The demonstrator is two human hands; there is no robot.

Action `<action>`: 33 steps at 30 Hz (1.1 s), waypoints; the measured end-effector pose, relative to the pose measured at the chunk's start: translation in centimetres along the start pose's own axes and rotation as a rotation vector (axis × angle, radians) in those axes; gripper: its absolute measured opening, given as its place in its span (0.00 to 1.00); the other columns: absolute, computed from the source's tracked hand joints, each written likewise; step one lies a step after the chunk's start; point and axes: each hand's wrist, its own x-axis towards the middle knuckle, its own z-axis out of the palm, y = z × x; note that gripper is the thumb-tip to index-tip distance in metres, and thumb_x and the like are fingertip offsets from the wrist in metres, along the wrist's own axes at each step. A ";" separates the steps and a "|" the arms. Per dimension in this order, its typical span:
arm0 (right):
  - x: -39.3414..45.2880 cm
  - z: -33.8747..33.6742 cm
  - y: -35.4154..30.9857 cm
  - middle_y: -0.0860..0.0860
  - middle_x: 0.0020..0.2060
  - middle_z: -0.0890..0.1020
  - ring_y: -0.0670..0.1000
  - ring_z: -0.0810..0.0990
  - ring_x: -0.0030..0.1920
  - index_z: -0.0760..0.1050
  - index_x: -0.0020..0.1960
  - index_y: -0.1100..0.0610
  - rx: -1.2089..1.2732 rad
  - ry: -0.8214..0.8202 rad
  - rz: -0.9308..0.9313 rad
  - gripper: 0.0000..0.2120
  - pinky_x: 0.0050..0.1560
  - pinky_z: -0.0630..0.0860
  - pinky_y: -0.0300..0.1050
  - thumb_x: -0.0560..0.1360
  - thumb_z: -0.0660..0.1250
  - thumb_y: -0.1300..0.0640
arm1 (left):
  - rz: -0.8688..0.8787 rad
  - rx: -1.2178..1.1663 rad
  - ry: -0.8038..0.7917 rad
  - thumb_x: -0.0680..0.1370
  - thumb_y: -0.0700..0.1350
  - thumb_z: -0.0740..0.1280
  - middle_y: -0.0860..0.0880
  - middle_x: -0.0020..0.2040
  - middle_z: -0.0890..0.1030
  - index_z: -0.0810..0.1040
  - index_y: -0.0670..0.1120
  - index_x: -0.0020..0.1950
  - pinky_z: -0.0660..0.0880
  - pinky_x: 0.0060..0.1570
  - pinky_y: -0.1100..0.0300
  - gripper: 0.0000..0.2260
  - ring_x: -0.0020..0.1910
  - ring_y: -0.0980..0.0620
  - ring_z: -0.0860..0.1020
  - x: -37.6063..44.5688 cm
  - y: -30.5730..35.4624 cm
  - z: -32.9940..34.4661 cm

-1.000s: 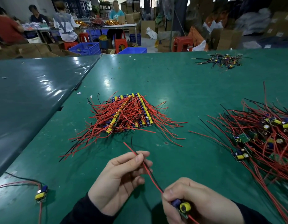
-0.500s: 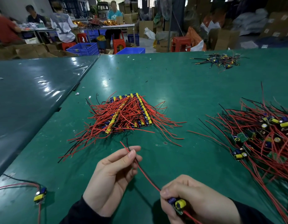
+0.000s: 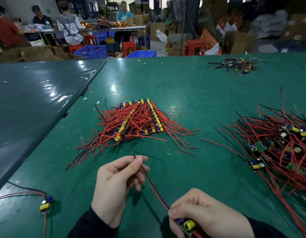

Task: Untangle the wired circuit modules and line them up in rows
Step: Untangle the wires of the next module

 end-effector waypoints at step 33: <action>-0.5 -1.5 1.2 0.51 0.29 0.80 0.47 0.77 0.25 0.79 0.41 0.53 -0.795 0.383 -0.267 0.07 0.29 0.71 0.37 0.76 0.64 0.53 | -0.641 -0.436 -0.205 0.70 0.43 0.69 0.50 0.27 0.67 0.71 0.44 0.29 0.56 0.12 0.71 0.12 0.14 0.57 0.60 0.8 1.4 -1.6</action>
